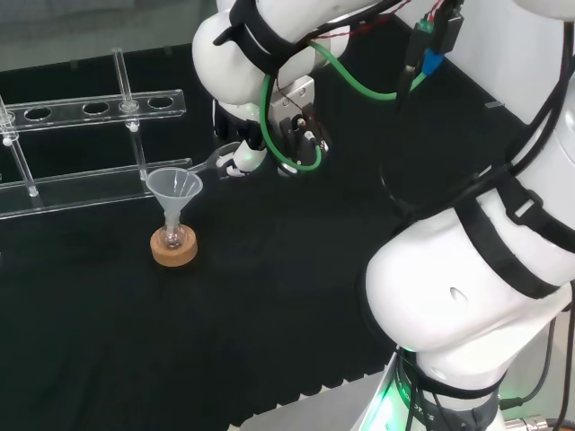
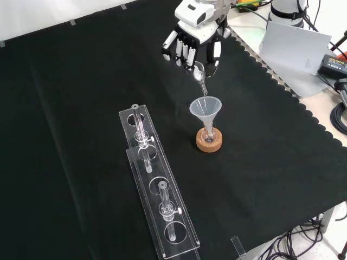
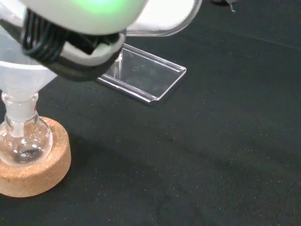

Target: Pour all the NaCl from the weighing funnel into the round-bottom flask.

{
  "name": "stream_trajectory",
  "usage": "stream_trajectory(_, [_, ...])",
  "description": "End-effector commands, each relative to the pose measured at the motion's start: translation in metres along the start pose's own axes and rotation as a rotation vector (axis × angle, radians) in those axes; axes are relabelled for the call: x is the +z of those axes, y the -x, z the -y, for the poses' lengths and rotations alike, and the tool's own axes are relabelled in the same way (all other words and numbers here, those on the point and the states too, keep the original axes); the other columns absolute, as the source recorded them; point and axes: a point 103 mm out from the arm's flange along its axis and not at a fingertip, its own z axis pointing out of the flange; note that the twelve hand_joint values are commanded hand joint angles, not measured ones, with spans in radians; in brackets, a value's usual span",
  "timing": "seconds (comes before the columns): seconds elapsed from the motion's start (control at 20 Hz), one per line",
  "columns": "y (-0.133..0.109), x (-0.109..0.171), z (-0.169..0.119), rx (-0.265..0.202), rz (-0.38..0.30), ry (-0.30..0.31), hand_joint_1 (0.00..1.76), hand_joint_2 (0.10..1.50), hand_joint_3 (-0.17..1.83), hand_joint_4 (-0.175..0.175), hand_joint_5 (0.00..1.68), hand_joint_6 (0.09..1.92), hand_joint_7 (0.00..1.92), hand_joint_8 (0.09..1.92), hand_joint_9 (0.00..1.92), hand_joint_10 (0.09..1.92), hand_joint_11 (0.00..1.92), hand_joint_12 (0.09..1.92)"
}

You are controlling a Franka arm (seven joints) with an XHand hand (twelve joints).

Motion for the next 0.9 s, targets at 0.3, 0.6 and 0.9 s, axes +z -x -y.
stream_trajectory(0.3, [0.002, -0.002, -0.011, -0.02, 0.025, 0.004, 1.15, 0.65, 0.54, 0.175, 1.52, 0.13, 1.71, 0.09, 1.4, 0.11, 0.36, 1.42])
stream_trajectory(0.6, [0.003, -0.004, -0.019, -0.062, 0.062, -0.008, 1.15, 0.65, 0.55, 0.175, 1.52, 0.13, 1.72, 0.09, 1.4, 0.11, 0.36, 1.42])
stream_trajectory(0.9, [0.006, -0.009, -0.03, -0.088, 0.089, -0.005, 1.15, 0.64, 0.56, 0.175, 1.53, 0.12, 1.72, 0.09, 1.4, 0.11, 0.36, 1.42])
